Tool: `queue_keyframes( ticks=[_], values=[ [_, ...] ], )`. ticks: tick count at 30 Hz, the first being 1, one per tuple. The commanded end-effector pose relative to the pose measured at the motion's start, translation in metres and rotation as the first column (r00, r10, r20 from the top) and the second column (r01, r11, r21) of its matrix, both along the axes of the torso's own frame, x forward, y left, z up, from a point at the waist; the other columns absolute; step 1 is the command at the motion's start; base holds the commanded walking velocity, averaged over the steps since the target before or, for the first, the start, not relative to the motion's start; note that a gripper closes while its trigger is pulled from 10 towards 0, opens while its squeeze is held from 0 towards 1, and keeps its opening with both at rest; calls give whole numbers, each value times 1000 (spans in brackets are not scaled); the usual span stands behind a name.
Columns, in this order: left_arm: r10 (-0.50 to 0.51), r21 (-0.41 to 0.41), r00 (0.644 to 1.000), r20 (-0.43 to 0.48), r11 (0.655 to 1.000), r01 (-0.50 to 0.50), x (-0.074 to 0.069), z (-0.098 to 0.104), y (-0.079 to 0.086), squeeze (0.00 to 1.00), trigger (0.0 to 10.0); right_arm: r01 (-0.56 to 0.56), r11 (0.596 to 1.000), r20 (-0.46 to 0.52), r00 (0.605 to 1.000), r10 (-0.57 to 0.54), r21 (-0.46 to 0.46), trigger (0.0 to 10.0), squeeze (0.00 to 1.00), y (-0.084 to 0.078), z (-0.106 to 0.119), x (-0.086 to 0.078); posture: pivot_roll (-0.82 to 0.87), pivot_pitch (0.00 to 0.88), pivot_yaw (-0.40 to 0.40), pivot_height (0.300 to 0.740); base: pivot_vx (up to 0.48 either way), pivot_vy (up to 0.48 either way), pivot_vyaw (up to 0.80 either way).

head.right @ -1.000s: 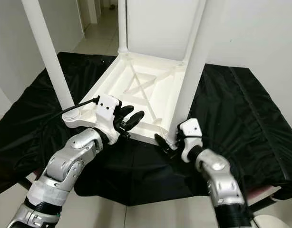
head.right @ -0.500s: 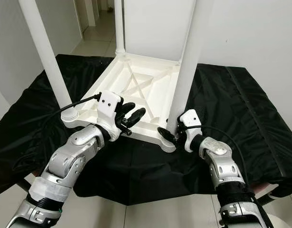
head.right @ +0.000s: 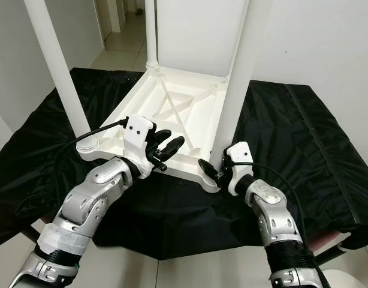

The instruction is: Building children table

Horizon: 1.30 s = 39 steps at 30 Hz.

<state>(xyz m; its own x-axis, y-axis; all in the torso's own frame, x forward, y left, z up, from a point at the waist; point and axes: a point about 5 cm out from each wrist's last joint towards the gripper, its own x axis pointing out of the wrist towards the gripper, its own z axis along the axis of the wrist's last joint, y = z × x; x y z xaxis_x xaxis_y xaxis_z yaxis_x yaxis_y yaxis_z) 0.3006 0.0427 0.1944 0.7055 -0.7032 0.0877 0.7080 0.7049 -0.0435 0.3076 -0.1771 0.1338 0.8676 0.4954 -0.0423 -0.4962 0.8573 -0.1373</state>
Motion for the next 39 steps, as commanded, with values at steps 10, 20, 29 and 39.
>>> queue_keyframes(
  ticks=[10, 20, 29, 39],
  values=[
    [-60, 15, 998, -2, 998, 60, -1, -3, -1, 0, 10000, 295, 940, -55, 956, -290, 172, 10000, 0, 30, -15, -12, -22, 15, 6, 740, 0, 0, 0],
    [-36, -17, 999, 8, 999, 36, 4, 3, -1, 0, 10000, 596, 781, -125, 803, -583, 185, 10000, 0, 43, -20, -11, -5, 15, -12, 740, 0, 0, 0],
    [-36, -26, 999, 23, 999, 36, 6, 7, -5, 0, 10000, 605, 760, -56, 789, -611, 237, 10000, 125, 50, -3, -4, 1, 4, -7, 740, 0, 0, 0],
    [-41, -8, 999, 30, 999, 42, 5, 6, -4, 0, 10000, 498, 813, -11, 854, -520, 301, 10000, 1000, 56, 8, -4, 8, 0, -4, 740, 0, 0, 0]
  ],
)
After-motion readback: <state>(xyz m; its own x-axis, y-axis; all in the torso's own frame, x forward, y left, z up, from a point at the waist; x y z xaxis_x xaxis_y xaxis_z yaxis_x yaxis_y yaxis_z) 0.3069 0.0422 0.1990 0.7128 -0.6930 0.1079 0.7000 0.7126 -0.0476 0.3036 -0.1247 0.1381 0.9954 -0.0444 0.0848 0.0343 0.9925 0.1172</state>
